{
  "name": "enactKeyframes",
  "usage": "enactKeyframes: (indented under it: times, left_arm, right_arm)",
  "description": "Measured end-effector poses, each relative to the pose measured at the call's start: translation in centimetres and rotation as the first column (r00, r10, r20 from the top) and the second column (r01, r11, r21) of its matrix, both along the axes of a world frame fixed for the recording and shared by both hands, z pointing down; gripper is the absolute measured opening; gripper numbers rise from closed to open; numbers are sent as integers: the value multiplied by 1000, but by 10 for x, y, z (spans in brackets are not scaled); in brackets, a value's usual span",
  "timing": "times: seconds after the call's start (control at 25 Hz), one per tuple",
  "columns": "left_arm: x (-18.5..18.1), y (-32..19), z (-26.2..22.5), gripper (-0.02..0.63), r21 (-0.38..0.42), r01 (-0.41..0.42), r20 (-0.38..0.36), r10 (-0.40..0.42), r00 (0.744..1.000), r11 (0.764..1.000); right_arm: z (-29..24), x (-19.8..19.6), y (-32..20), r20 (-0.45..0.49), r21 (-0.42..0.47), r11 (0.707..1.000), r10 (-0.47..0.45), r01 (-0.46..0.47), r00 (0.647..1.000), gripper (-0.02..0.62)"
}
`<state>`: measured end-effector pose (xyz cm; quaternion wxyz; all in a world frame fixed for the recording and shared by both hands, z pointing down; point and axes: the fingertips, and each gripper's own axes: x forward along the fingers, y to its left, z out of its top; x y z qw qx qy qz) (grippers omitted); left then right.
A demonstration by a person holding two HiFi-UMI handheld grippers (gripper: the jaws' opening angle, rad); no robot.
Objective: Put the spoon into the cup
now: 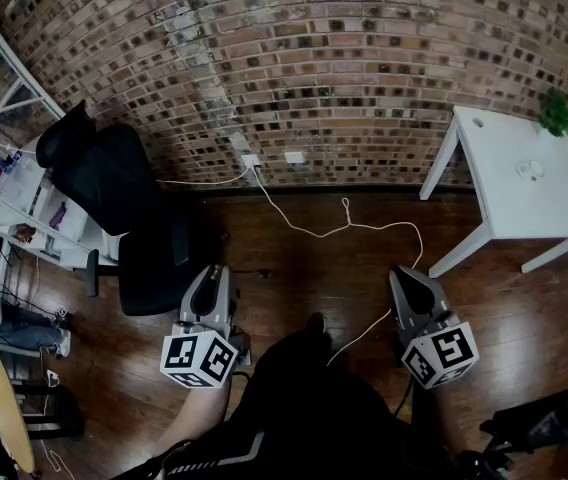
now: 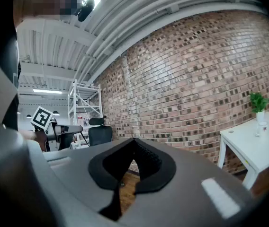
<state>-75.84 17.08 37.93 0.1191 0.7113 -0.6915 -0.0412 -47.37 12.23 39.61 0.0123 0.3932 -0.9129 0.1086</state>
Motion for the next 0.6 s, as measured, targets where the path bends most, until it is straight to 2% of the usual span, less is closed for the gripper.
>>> enactKeyframes:
  times: [0.24,0.4,0.6]
  left_arm:
    - [6,-73,8,72,12,-61,-27,61,998,998]
    - [10,-126,3,72,28,-115,-51,116,992,993]
    - [15,-176,10,71,33,-174,-81,176,981,984]
  right_arm:
    - [6,-1,-55,-24,-17,999,38,-39,999,6]
    - [-4,0,-85,-83,-4,997,71,-72,994,6]
    - [-3,-1,-121,-83,-42,992,114,-117,990,6]
